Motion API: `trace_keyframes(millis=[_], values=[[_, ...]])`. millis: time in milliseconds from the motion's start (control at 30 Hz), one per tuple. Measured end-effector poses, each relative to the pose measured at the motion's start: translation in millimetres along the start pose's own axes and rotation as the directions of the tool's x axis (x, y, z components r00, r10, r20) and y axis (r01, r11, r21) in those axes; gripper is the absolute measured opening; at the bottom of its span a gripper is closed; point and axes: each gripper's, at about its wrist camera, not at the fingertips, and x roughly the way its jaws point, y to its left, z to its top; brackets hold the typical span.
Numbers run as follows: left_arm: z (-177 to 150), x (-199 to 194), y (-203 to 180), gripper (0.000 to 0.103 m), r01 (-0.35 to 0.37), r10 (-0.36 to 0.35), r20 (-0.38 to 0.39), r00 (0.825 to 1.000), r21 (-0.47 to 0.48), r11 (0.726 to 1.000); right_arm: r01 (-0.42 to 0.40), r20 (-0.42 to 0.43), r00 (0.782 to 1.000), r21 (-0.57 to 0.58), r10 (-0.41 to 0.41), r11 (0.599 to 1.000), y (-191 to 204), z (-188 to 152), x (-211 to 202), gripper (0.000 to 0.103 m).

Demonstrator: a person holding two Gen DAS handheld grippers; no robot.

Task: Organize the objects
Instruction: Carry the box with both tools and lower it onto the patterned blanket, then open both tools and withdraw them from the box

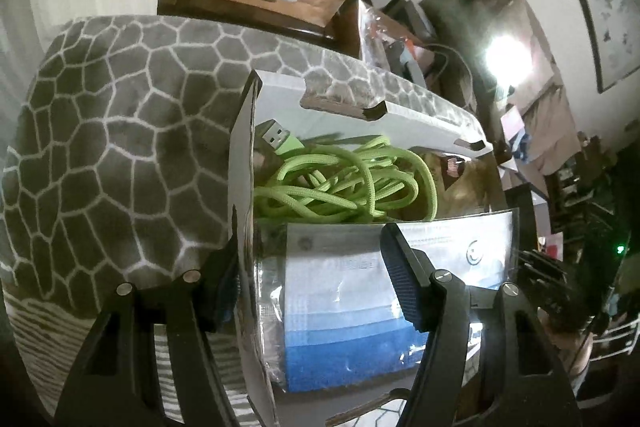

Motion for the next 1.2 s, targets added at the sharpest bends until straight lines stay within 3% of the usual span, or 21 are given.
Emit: trace_keyframes(millis=[467,533,767,900,933,1067,1133,1200], values=[[-0.8,-3.9,0.6,0.062,-0.024,0.024,-0.004,1.0,-0.034,0.999,0.027,0.015,1.0,-0.004,-0.027,1.0,0.5,0.7,-0.8,0.016],[-1.7,-13.7,3.0,0.065,-0.022,0.023,0.015,1.0,-0.05,0.999,0.042,0.047,0.998,-0.002,-0.042,0.999,-1.6,-2.1,-8.7,0.024],[-21.3,-69.0,-6.6,0.074,-0.049,0.049,0.134,0.99,-0.004,0.999,0.059,0.144,0.988,0.005,-0.059,0.998,-0.5,-19.1,-40.9,0.032],[-44.9,-93.1,-17.2,0.087,-0.139,0.13,0.203,0.971,0.033,0.99,0.099,0.201,0.975,0.008,-0.098,0.995,9.1,-31.8,-58.9,0.057],[-54.3,-98.1,-21.6,0.087,-0.196,0.181,0.224,0.958,0.047,0.98,0.111,0.215,0.97,0.008,-0.111,0.994,12.2,-35.7,-63.3,0.062],[-82.7,-108.1,-34.0,0.092,-0.293,0.258,0.289,0.922,0.083,0.953,0.169,0.27,0.949,-0.003,-0.162,0.986,30.0,-54.0,-78.3,0.074],[-95.4,-110.4,-39.2,0.093,-0.301,0.259,0.309,0.915,0.096,0.949,0.183,0.284,0.943,-0.009,-0.173,0.983,38.1,-60.6,-82.3,0.082],[-109.4,-112.5,-45.8,0.097,-0.322,0.274,0.329,0.904,0.1,0.942,0.188,0.293,0.94,-0.011,-0.177,0.982,46.3,-67.4,-86.1,0.082]])
